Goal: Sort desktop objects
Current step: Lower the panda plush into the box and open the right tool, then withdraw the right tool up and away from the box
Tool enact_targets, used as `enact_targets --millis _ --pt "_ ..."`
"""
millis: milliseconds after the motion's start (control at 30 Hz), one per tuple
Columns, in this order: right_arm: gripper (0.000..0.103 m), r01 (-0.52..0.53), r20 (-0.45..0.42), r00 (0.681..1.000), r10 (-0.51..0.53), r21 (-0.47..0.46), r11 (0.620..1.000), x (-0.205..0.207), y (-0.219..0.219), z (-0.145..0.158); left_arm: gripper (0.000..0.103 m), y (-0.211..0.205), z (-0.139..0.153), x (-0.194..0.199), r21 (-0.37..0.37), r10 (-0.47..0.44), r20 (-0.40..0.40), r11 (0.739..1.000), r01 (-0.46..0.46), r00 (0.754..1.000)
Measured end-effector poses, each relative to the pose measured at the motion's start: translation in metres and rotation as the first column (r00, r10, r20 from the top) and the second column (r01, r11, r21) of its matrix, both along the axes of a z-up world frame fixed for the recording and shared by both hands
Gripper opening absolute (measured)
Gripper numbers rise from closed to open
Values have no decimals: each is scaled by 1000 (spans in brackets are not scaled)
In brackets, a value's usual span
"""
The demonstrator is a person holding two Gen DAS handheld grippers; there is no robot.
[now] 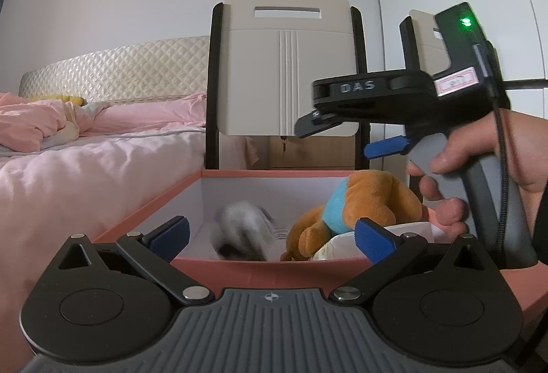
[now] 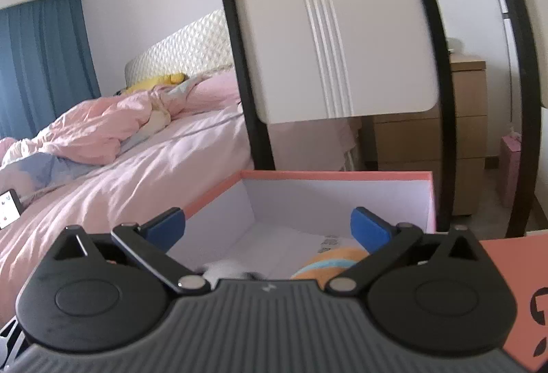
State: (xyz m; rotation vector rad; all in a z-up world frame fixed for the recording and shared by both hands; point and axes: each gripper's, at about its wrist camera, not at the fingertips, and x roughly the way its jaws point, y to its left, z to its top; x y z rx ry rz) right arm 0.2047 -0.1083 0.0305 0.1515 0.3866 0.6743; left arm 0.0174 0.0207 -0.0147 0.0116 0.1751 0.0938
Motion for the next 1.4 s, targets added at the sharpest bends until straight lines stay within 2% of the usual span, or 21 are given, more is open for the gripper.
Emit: enact_targets --millis 467,900,1300,1400 --pt "103 116 106 987 -120 50 992 -22 -51 4 103 -5 0 -2 8 -17 3 1000 17 1000" --pt "103 242 212 945 -248 54 969 -57 -112 -3 103 -9 -2 -3 15 -26 -2 1000 26 1000" --pt "103 311 222 926 -307 15 950 -93 -150 -18 103 -11 -3 -2 27 -13 -3 1000 14 1000" --pt "103 346 227 912 -341 17 938 -103 -158 -20 103 -11 -3 -2 22 -8 -4 1000 8 1000"
